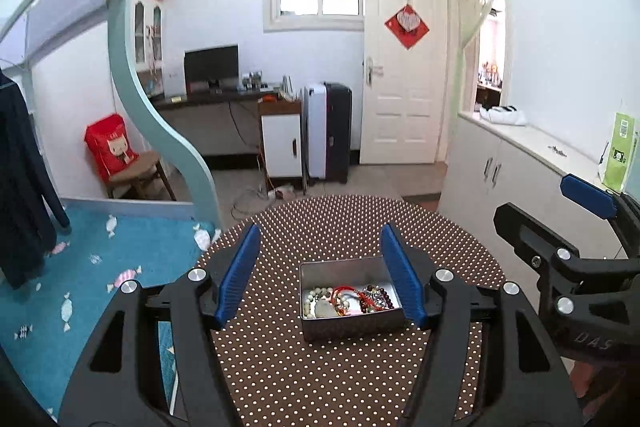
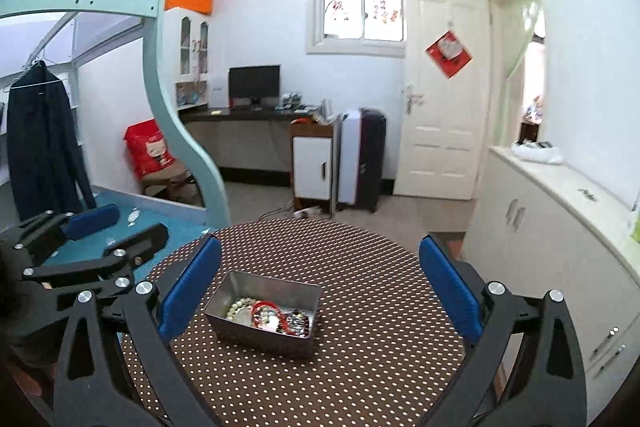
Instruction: Organize jewelry
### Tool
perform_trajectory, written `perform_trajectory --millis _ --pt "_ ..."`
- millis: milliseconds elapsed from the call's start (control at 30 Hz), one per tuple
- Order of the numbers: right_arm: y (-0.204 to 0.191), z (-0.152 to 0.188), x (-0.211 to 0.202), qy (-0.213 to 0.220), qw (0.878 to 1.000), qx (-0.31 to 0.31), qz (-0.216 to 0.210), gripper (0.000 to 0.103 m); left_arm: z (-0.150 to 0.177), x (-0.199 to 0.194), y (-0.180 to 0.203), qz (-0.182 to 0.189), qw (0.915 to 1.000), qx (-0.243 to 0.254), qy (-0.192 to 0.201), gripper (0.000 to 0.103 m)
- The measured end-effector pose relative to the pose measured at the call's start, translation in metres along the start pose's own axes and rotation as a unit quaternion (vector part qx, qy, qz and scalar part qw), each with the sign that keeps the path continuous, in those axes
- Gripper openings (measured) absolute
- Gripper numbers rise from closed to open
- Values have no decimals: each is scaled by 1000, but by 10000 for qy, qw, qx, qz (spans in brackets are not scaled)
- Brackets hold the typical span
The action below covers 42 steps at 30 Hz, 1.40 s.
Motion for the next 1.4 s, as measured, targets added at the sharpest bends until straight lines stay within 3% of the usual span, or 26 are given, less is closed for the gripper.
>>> perform_trajectory --millis 367,1400 --pt "7 9 -18 82 9999 54 118 96 2 -26 9 -41 9999 47 153 64" --pt "10 11 -20 -48 9998 167 81 96 6 -30 8 -80 9999 89 106 67"
Point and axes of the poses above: each gripper's, at about its wrist camera, not at the fingertips, and x roughly the way its jaws point, y to its right, z to its underside, the point moved 2 cm from there along x, roughly the way its jaws point, and after that the axes turned 9 degrees about z, right-handed, at the moved point
